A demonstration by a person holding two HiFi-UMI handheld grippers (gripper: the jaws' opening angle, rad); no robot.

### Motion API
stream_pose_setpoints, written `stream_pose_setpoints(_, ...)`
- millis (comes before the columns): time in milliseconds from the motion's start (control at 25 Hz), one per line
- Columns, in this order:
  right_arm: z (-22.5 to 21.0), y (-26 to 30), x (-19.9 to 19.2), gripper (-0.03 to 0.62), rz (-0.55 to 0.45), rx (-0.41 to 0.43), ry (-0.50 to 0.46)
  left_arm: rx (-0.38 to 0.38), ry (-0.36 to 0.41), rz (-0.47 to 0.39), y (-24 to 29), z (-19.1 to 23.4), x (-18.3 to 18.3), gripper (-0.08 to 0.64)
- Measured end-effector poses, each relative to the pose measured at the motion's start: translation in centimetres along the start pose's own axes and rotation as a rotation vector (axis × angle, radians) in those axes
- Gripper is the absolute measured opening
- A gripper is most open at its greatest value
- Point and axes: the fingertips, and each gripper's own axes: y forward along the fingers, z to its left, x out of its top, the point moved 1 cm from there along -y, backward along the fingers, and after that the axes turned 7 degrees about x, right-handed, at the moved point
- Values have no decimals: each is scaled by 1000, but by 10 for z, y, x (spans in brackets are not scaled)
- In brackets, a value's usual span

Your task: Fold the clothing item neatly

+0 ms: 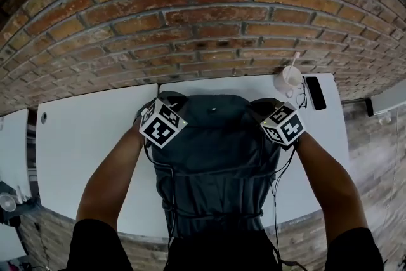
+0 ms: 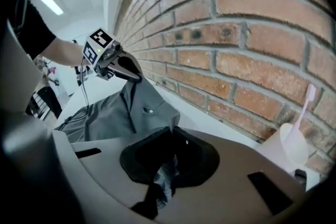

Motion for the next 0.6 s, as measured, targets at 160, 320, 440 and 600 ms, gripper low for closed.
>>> stream_pose_setpoints(160,32,-23,8,21,-19,36,-137,54,210,-109,-41,-26,2,12)
stream_pose_setpoints(320,65,-43,-5,21,26,142,-181,-77,212,-98,-67,-67,-16,12)
stream_pose_setpoints(440,90,-53,-19,21,74,234,-176,-242,104,-60,-79,-98,-35,12)
stream_pose_setpoints(600,122,-54,-46,21,150,383,-57,-429,67,-1,-86,-133,-64,13)
